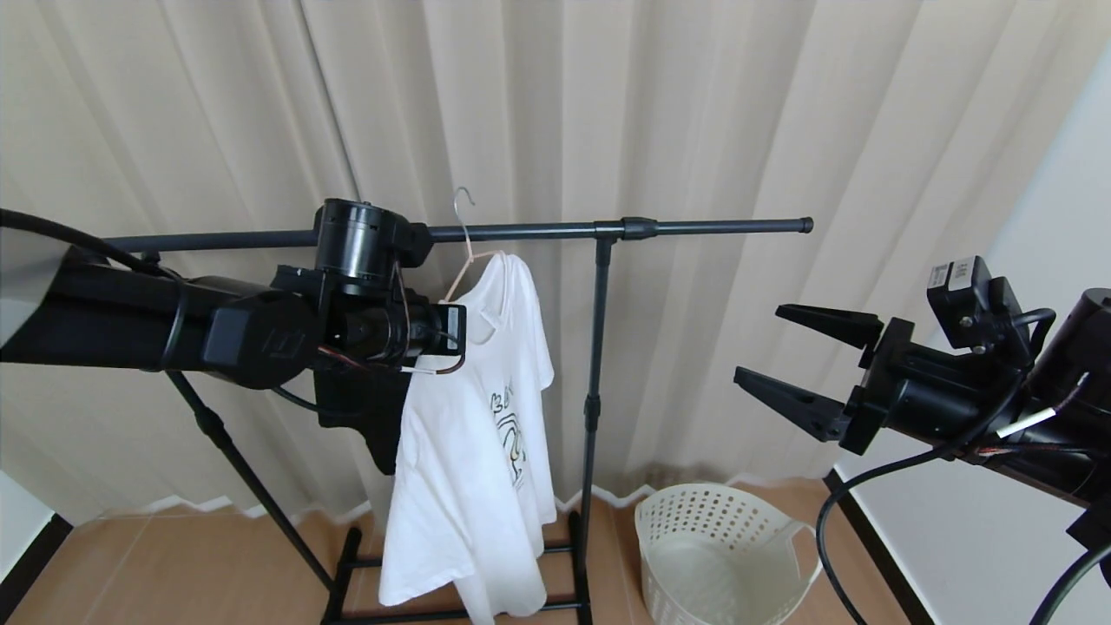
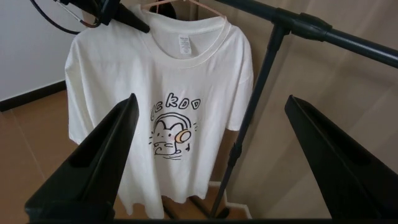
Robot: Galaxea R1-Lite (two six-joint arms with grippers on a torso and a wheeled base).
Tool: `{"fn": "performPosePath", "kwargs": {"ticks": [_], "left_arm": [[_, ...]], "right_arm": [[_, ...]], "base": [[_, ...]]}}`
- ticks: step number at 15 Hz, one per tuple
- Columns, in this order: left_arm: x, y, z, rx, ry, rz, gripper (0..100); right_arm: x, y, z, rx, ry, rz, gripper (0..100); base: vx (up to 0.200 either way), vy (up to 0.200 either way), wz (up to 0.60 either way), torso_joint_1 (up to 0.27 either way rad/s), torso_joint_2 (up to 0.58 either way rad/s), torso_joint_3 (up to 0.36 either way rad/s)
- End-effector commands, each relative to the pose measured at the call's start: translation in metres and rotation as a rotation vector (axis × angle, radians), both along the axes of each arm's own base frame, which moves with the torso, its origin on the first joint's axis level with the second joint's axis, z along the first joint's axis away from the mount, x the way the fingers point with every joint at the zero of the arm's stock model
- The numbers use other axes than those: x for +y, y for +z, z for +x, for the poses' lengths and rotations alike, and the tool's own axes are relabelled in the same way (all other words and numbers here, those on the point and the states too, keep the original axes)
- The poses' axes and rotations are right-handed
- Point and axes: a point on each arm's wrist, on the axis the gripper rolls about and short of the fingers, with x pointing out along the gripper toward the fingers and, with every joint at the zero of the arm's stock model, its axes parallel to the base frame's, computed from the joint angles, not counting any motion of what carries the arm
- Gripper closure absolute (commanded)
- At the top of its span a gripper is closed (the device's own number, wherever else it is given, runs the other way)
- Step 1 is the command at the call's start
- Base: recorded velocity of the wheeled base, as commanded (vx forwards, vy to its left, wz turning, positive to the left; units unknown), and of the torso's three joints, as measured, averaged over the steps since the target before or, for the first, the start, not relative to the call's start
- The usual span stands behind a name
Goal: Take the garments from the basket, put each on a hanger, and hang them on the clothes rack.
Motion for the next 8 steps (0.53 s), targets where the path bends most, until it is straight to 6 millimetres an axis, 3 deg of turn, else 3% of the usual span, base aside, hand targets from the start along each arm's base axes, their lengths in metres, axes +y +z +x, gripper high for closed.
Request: {"fn": "performPosePath", "kwargs": {"ticks": [1,8], "left_arm": [[-0.005,-0.013,0.012,0.021,0.004,0.008,100],[-0.009,-0.029,0.025,0.046,0.054,0.018,100]], "right_arm": [[0.000,0.000,0.000,0.001,0.001,-0.001,0],[0.000,-0.001,0.000,0.002,0.001,-0.001,0]], "base": [[0.000,0.000,0.00,0.000,0.00,0.000],[0.000,0.000,0.00,0.000,0.00,0.000]]}}
